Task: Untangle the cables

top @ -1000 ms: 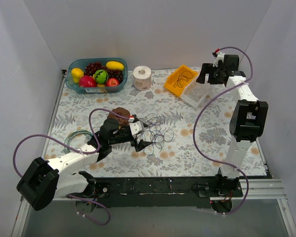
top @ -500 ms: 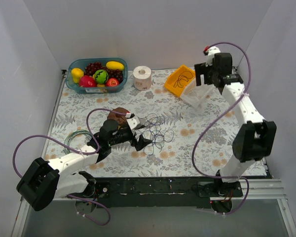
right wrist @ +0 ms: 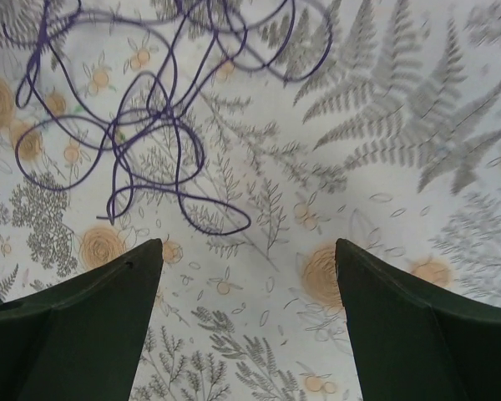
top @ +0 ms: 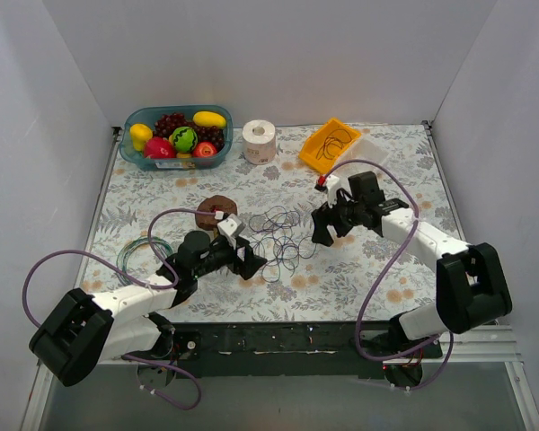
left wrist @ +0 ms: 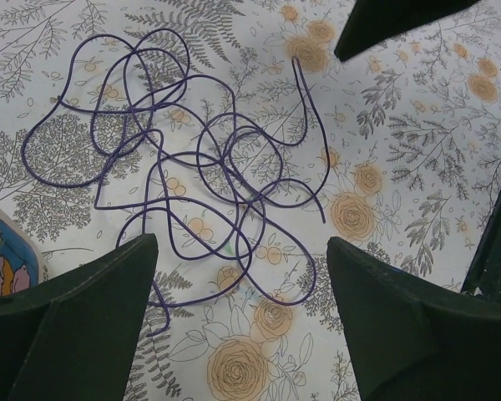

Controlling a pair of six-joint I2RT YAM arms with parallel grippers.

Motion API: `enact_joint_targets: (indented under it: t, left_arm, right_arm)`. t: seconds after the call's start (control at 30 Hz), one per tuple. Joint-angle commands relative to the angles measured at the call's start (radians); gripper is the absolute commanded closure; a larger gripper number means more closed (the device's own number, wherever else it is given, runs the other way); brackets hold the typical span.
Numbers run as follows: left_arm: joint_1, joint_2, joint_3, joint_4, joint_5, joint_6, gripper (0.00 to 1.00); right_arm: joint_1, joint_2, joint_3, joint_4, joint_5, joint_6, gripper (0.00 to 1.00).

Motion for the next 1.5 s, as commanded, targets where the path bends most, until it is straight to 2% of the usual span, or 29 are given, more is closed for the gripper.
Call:
enact_joint_targets:
  t: [0.0,0.13,0.27,0.37,0.47,0.5,0.53,0.67,0.7,0.8,0.93,1.07,1.13,1.17,1.23,1.3,1.33,1.37,1.4,1.47]
  left_arm:
    - [0.005,-0.021,-0.042,0.089,-0.027,-0.023,0.19]
    - [0.004,-0.02,-0.058,0.094,-0.035,-0.024,0.2]
    - [0.005,-0.026,-0.065,0.089,-0.035,-0.017,0.21]
    - [0.005,-0.027,-0.07,0.093,-0.029,-0.024,0.21]
    - [0.005,-0.026,-0.067,0.096,-0.021,-0.027,0.21]
    - [0.005,-0.026,-0.067,0.097,-0.018,-0.024,0.21]
    - [0.005,-0.026,-0.067,0.099,-0.017,-0.024,0.21]
    - [0.005,-0.029,-0.065,0.119,-0.007,0.015,0.21]
    - [0.005,-0.029,-0.064,0.123,-0.003,0.028,0.21]
    - [0.005,-0.026,-0.062,0.139,0.011,0.078,0.2]
    - [0.005,-0.02,-0.058,0.145,0.042,0.117,0.19]
    - [0.005,-0.023,-0.058,0.139,0.068,0.12,0.19]
    - [0.005,-0.027,-0.053,0.136,0.071,0.124,0.19]
    - [0.005,-0.029,-0.055,0.134,0.072,0.128,0.19]
    - [0.005,-0.03,-0.052,0.132,0.072,0.134,0.19]
    - [0.004,-0.036,-0.05,0.131,0.077,0.146,0.19]
    - [0.005,-0.04,-0.049,0.132,0.077,0.151,0.19]
    - [0.004,-0.041,-0.049,0.132,0.08,0.157,0.19]
    - [0.005,-0.043,-0.047,0.132,0.082,0.16,0.19]
    - [0.004,-0.046,-0.045,0.129,0.085,0.163,0.19]
  right_arm:
    - [0.026,0.031,-0.069,0.097,-0.021,0.097,0.1]
    - [0.026,0.116,-0.075,0.17,-0.007,0.159,0.11]
    - [0.026,0.179,-0.09,0.247,-0.026,0.208,0.16]
    - [0.025,0.213,-0.094,0.279,-0.047,0.222,0.29]
    - [0.025,0.224,-0.072,0.261,-0.075,0.219,0.66]
    - [0.026,0.221,-0.055,0.253,-0.075,0.22,0.89]
    - [0.026,0.2,-0.042,0.241,-0.075,0.219,0.98]
    - [0.035,0.105,0.052,0.146,-0.136,0.159,0.99]
    - [0.06,0.083,0.084,0.076,-0.159,0.13,0.99]
    - [0.124,-0.016,0.225,-0.021,-0.215,0.033,0.99]
    - [0.15,-0.08,0.444,-0.125,-0.274,0.018,0.99]
    - [0.152,-0.115,0.668,-0.075,-0.352,0.056,0.99]
    - [0.15,-0.126,0.724,-0.009,-0.406,0.12,0.99]
    - [0.152,-0.133,0.739,0.108,-0.464,0.151,0.99]
    - [0.152,-0.17,0.715,0.234,-0.491,0.22,0.99]
    - [0.152,-0.19,0.684,0.295,-0.424,0.229,0.99]
    - [0.152,-0.184,0.687,0.237,-0.361,0.203,0.99]
    - [0.152,-0.172,0.698,0.179,-0.204,0.146,0.99]
    - [0.15,-0.126,0.718,0.066,-0.14,0.134,0.99]
    - [0.15,-0.085,0.79,-0.012,-0.086,0.117,0.99]
